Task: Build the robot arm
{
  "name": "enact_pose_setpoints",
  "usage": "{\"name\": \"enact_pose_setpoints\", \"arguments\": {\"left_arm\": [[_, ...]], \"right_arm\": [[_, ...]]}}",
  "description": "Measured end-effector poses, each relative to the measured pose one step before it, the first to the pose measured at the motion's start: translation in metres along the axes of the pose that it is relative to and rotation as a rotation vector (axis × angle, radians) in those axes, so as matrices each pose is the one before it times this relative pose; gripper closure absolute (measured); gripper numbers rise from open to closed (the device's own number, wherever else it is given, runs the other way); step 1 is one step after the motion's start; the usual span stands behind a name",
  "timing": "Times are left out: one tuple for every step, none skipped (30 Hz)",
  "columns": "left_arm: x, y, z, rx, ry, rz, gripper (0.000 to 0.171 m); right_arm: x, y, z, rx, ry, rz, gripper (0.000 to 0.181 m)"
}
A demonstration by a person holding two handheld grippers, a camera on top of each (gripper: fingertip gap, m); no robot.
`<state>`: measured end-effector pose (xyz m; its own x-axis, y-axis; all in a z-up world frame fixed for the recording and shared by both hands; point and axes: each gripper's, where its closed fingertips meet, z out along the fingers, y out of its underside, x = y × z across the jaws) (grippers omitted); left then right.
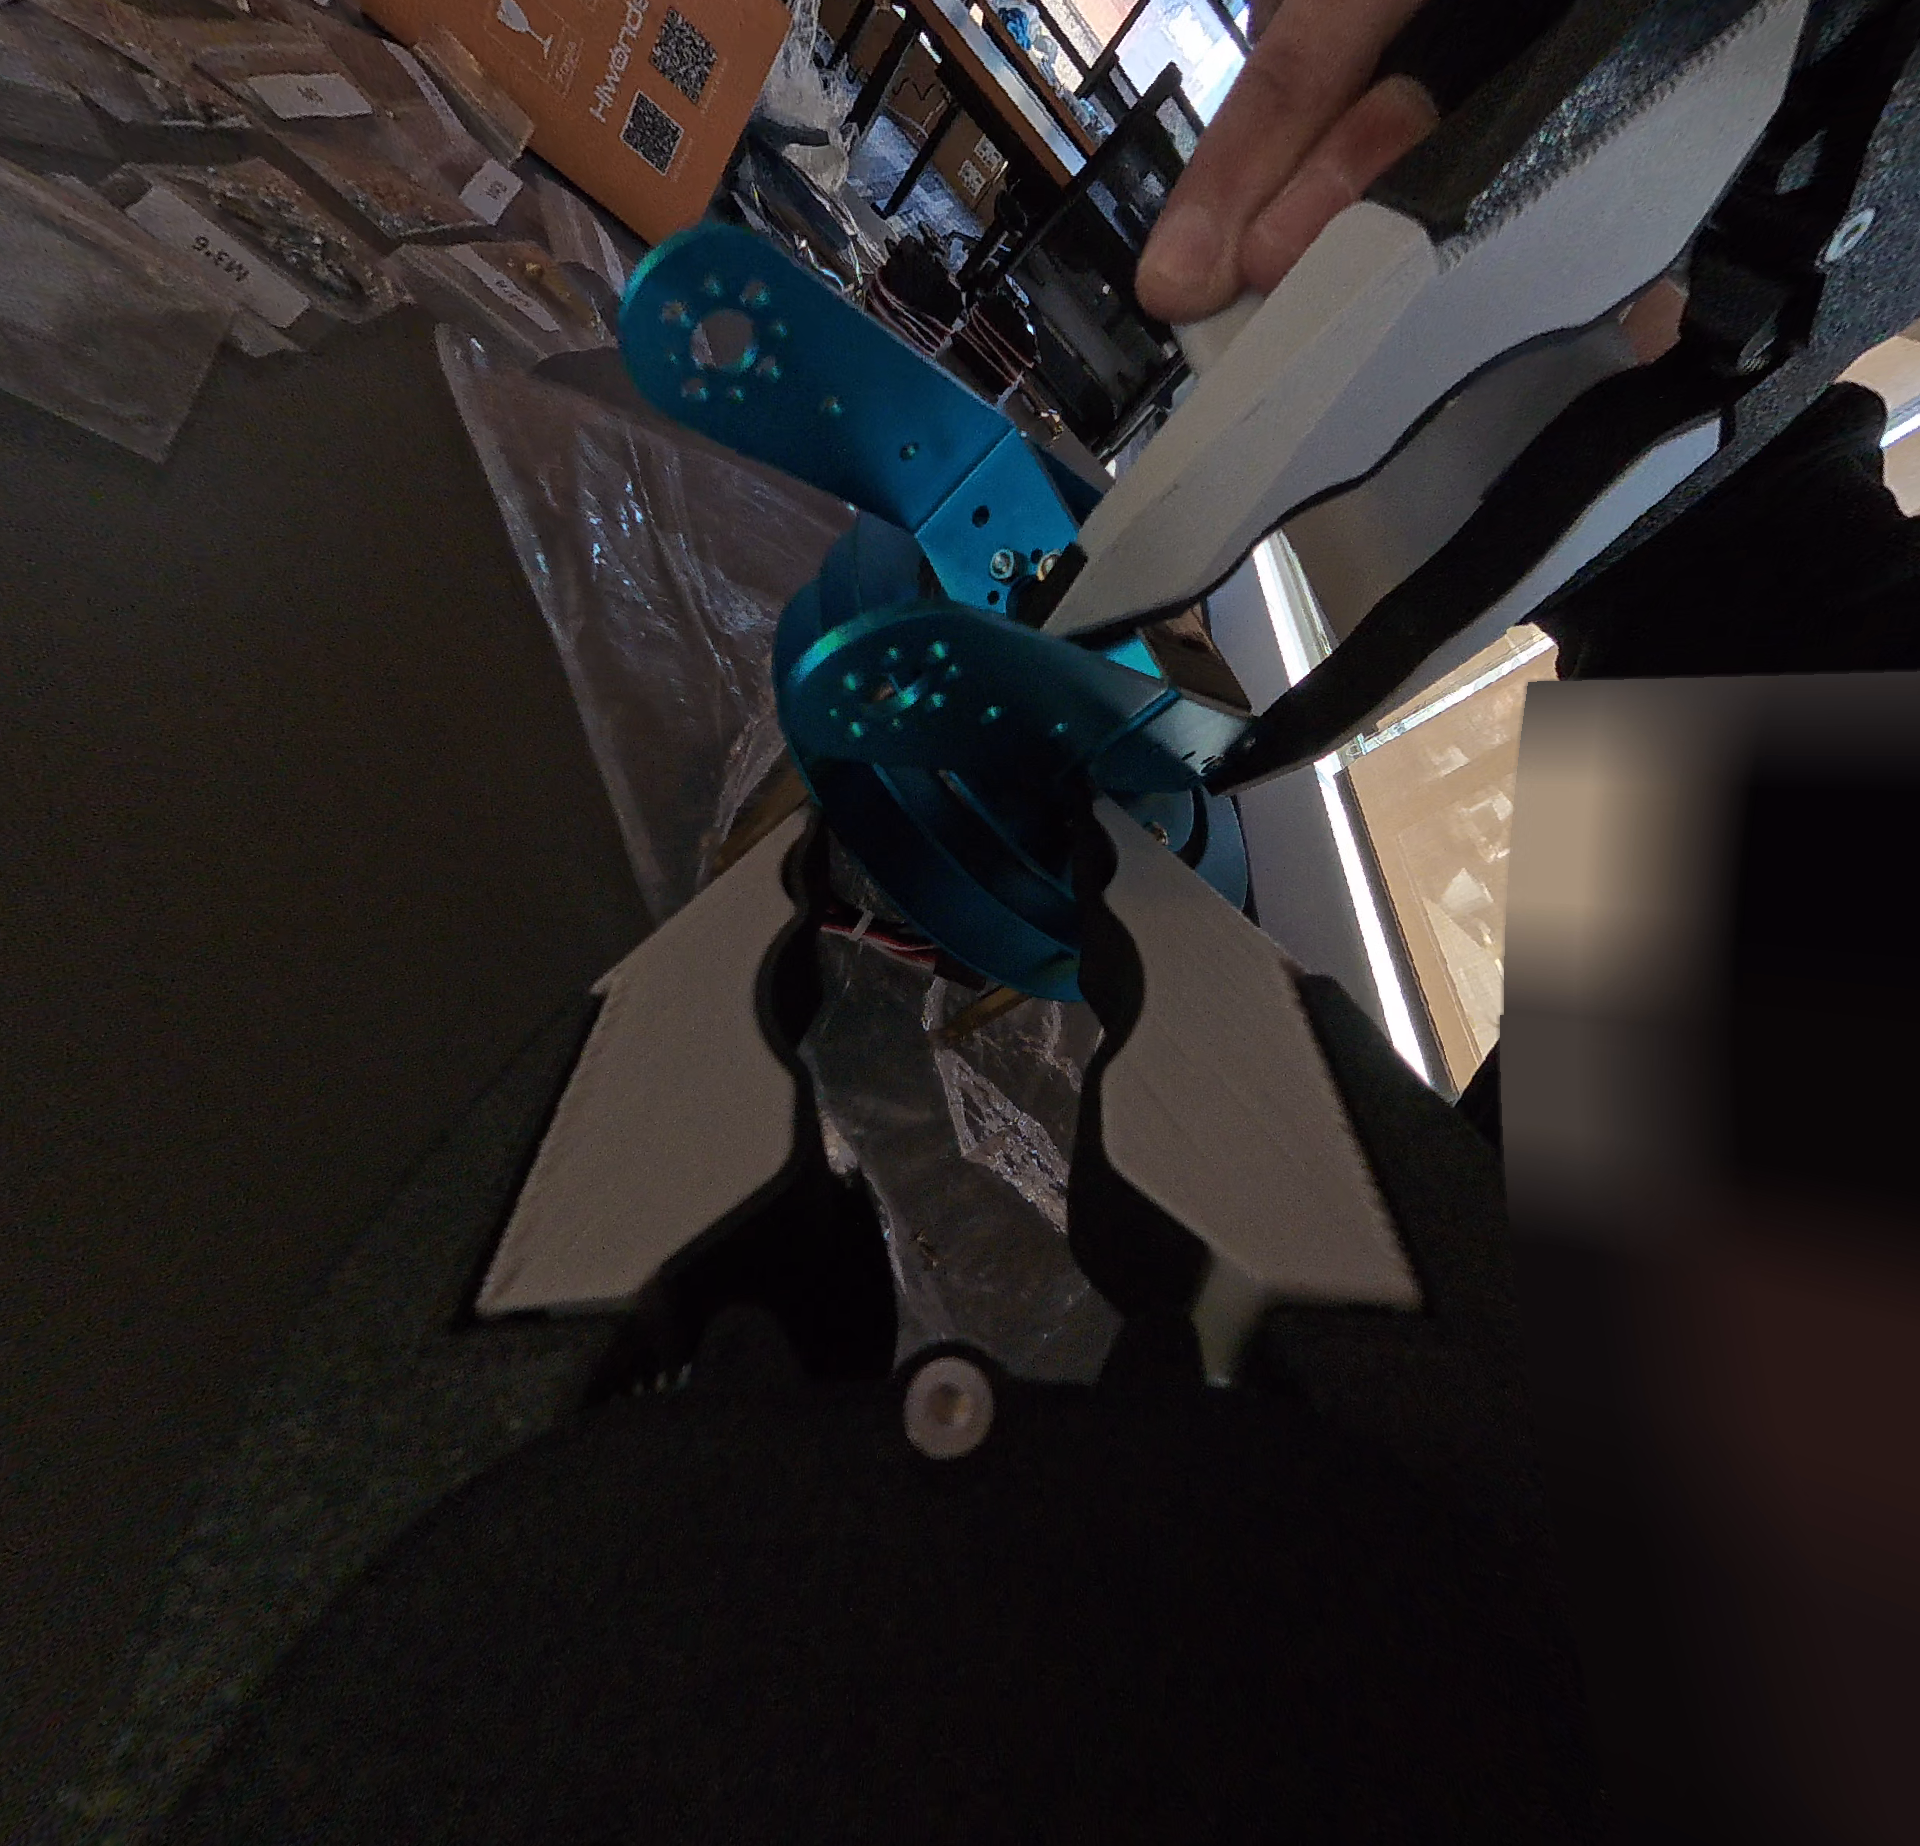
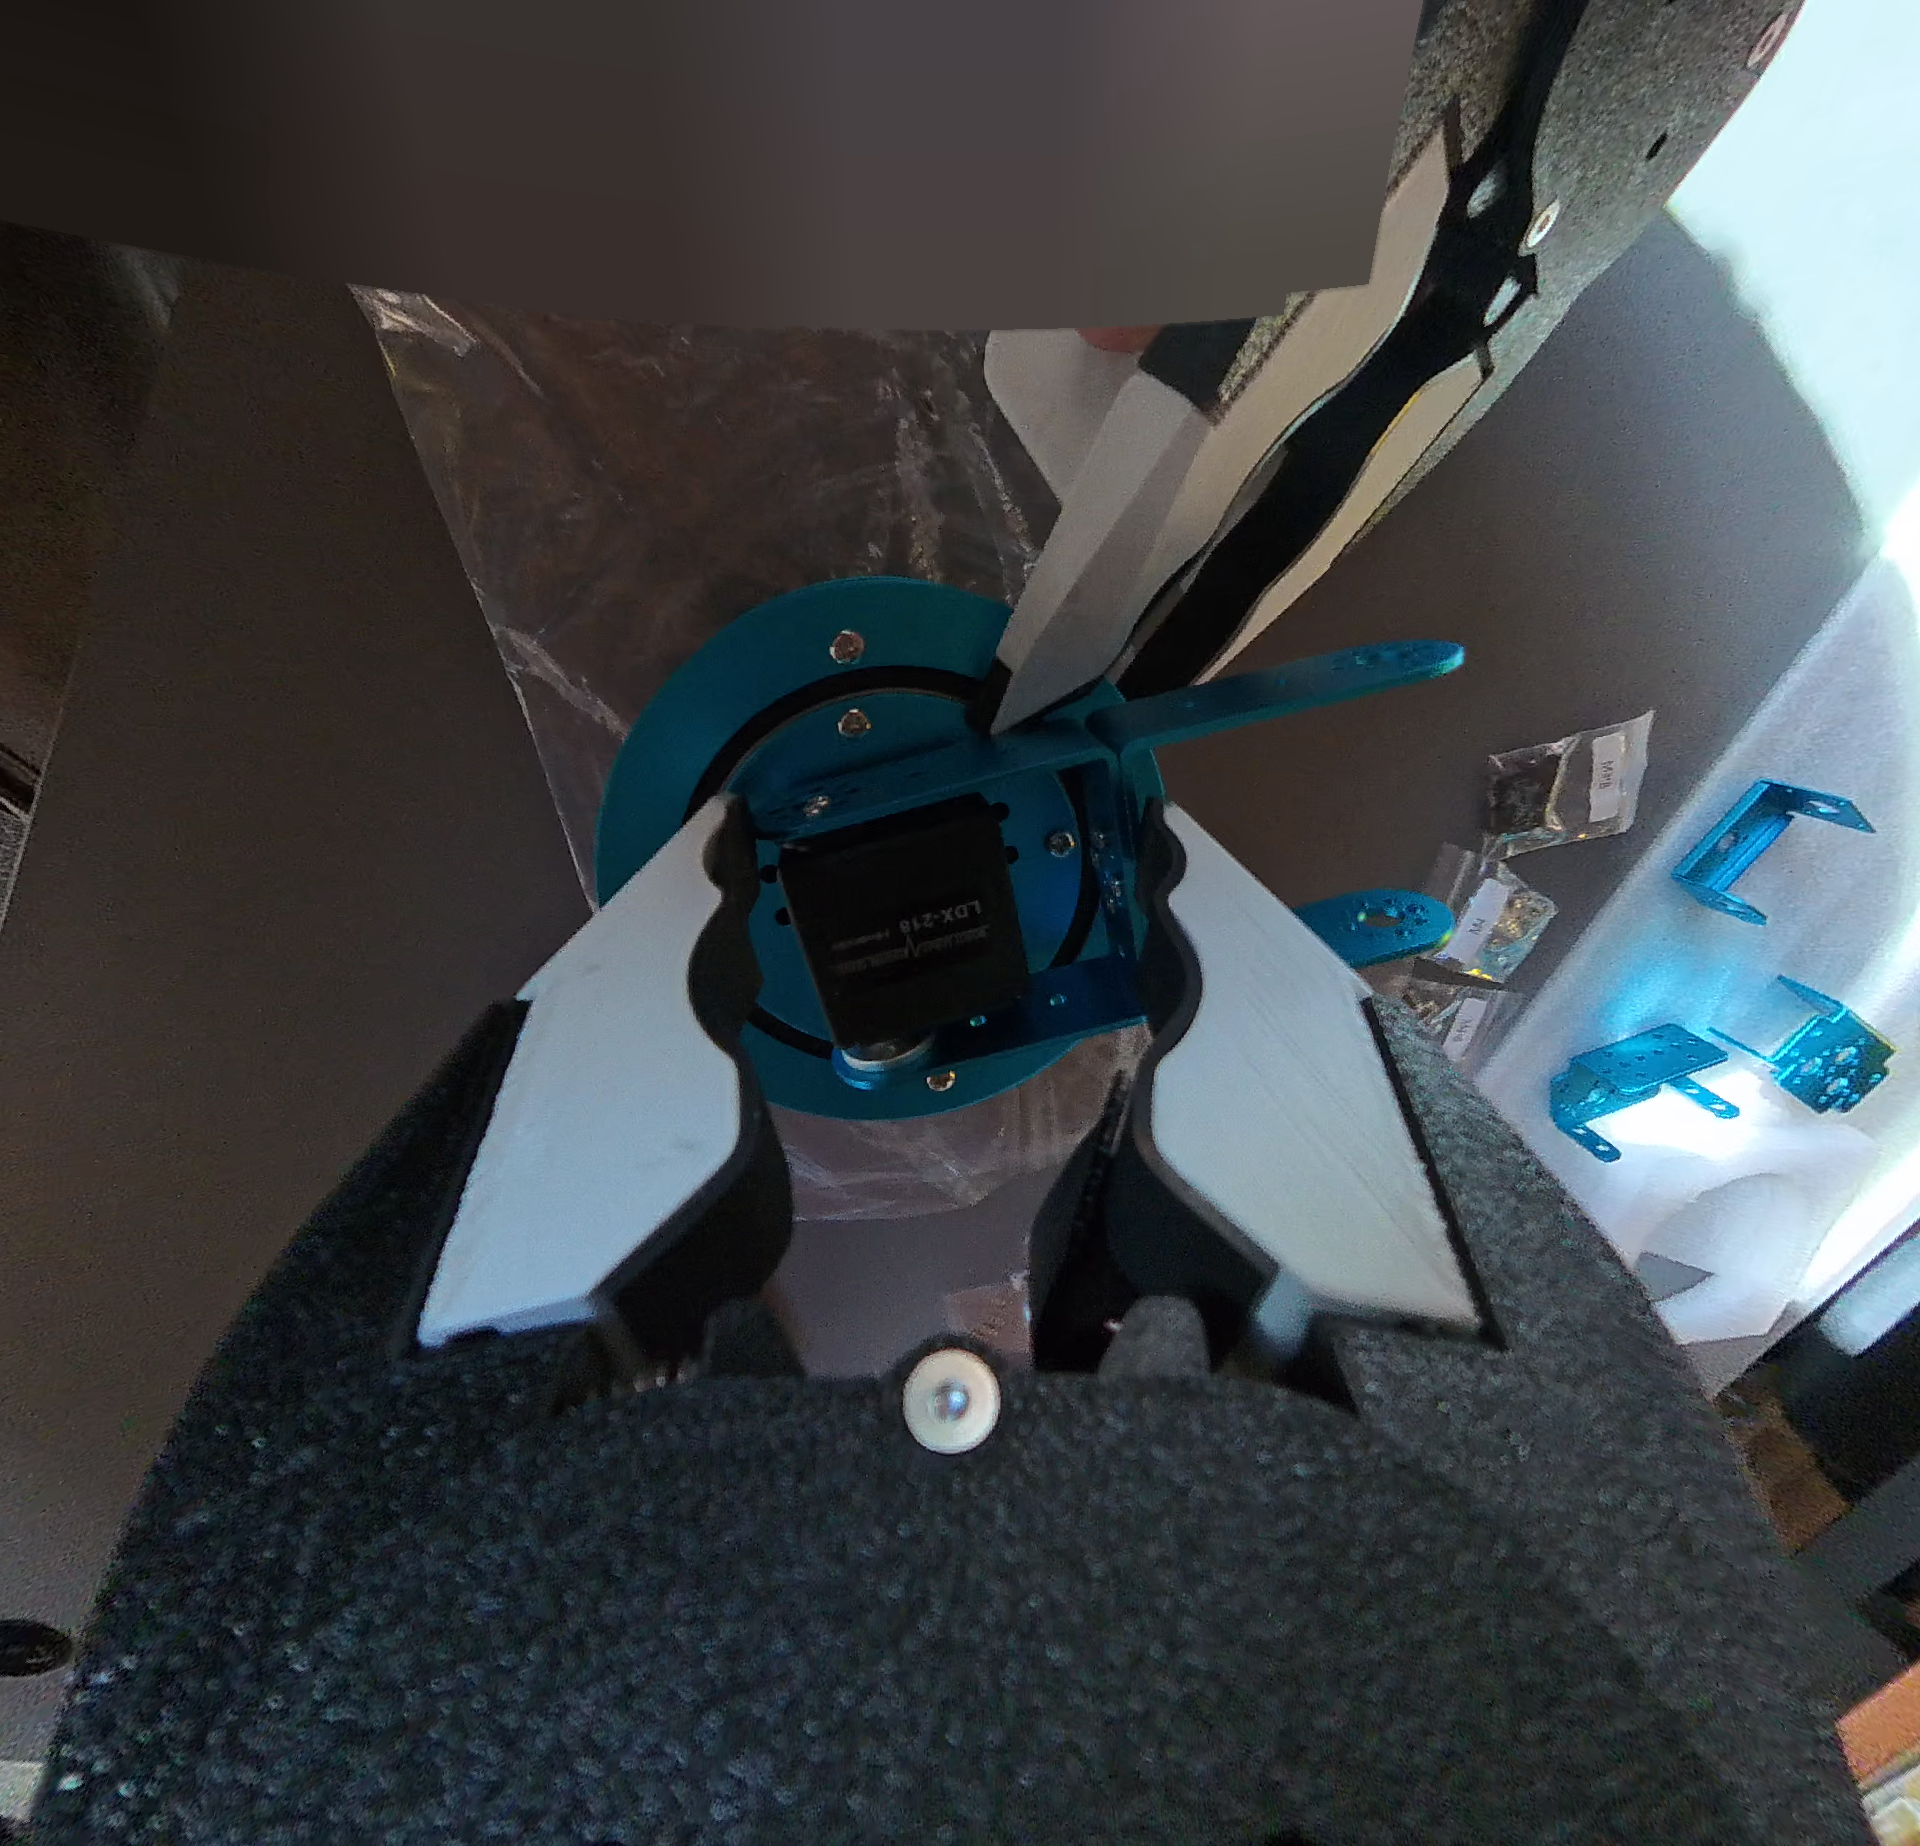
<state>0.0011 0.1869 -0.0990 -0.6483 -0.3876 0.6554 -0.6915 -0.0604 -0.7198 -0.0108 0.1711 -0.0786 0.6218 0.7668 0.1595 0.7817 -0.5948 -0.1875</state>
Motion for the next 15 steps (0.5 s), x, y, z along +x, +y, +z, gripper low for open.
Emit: {"name": "enact_pose_setpoints", "arguments": {"left_arm": [[-0.00023, -0.00031, -0.00034, 0.00053, -0.0009, 0.0001, 0.125], [-0.00012, -0.00003, -0.00061, -0.00306, 0.004, -0.0016, 0.125], [0.00009, 0.0001, -0.00046, -0.00589, 0.0058, -0.0054, 0.125], [-0.00005, -0.00028, 0.00028, -0.00295, 0.0021, -0.0032, 0.125], [0.00005, -0.00013, 0.00021, -0.0035, 0.0041, 0.0002, 0.125], [-0.00005, -0.00019, 0.00001, -0.00675, 0.0082, -0.002, 0.125], [-0.00024, -0.0001, -0.00016, -0.00902, 0.0114, -0.0048, 0.125], [0.00019, 0.00001, -0.00045, -0.00921, 0.0165, -0.0127, 0.124], [0.0001, 0.00007, -0.00067, -0.00876, 0.0136, -0.0096, 0.125], [-0.00026, -0.00013, -0.00072, -0.00394, 0.0036, -0.0006, 0.124], [0.00032, 0.00044, -0.00088, -0.00558, -0.0004, 0.0021, 0.124], [0.00162, 0.00065, -0.00169, -0.00784, 0.0005, -0.0006, 0.122], [0.00242, -0.00114, -0.0027, 0.00643, 0.0002, 0.0051, 0.12], [0.00498, -0.00278, -0.00414, 0.01448, 0.0107, 0.0025, 0.119], [0.00654, -0.00363, -0.00557, 0.02136, 0.0126, 0.0, 0.118]], "right_arm": [[0.00022, -0.00007, 0.00011, -0.0034, 0.0035, 0.0073, 0.108], [0.00034, -0.00081, 0.00025, 0.0042, 0.0097, 0.016, 0.107], [0.00006, -0.00052, -0.00011, 0.0155, 0.0086, 0.0227, 0.106], [0.00038, 0.0005, -0.00048, 0.0084, 0.0037, 0.0383, 0.105], [-0.00037, -0.00029, -0.0021, 0.0157, -0.0002, 0.0389, 0.104], [-0.00144, -0.00279, -0.00591, 0.045, -0.0008, 0.0349, 0.093], [0.00001, -0.00295, -0.00972, 0.0617, 0.0159, 0.0347, 0.089], [0.00272, -0.00128, -0.01215, 0.0691, 0.0364, 0.0311, 0.091], [0.00538, 0.00234, -0.013, 0.0655, 0.053, 0.0305, 0.097], [0.00428, 0.00488, -0.01227, 0.0669, 0.0406, 0.0386, 0.103], [0.0022, 0.00676, -0.00994, 0.0653, 0.0207, 0.0529, 0.112], [-0.00032, 0.00855, -0.00595, 0.0549, 0.0017, 0.0581, 0.114], [-0.00222, 0.01014, -0.00163, 0.0377, -0.0119, 0.0482, 0.109], [0.00022, 0.00997, 0.00094, 0.0322, 0.0066, 0.0326, 0.105], [-0.00209, 0.00833, 0.00172, 0.0386, -0.0048, 0.0241, 0.105]]}}
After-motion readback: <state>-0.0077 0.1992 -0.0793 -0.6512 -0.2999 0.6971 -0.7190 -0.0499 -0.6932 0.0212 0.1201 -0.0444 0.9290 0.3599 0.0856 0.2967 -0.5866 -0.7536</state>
